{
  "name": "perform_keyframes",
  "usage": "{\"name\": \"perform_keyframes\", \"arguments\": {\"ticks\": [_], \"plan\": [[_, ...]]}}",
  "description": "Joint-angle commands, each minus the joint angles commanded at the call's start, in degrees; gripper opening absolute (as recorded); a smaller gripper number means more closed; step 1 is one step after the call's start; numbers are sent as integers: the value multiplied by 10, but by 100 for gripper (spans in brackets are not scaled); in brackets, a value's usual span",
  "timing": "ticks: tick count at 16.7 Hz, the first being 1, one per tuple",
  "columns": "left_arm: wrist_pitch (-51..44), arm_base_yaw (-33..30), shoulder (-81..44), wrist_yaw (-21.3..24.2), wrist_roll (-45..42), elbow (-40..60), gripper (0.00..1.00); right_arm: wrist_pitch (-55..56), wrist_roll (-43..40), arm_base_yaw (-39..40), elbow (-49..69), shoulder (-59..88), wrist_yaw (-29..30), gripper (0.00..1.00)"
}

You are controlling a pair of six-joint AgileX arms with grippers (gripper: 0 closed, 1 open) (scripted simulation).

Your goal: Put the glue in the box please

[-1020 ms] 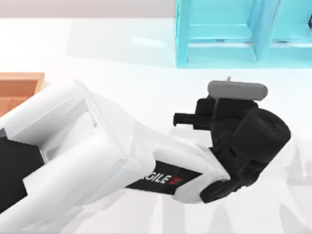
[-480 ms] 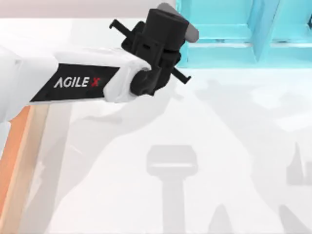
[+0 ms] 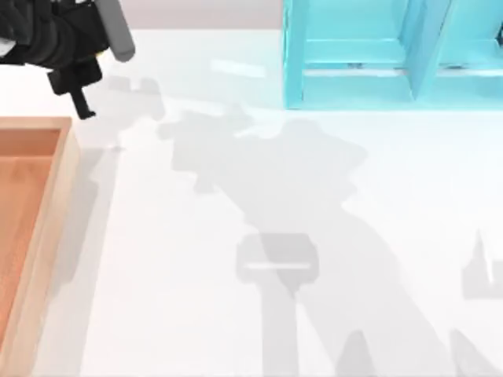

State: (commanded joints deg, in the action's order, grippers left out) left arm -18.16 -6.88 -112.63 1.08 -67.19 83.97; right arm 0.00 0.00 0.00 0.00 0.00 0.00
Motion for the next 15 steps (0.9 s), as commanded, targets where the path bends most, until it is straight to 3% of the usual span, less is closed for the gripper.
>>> {"name": "perform_keyframes", "arguments": {"ticks": [8, 15], "plan": [[-290, 299, 8, 343, -381, -27, 0, 0, 0, 0, 0, 0, 0, 100], [-513, 499, -27, 589, -595, -105, 0, 0, 0, 0, 0, 0, 0, 100]]}}
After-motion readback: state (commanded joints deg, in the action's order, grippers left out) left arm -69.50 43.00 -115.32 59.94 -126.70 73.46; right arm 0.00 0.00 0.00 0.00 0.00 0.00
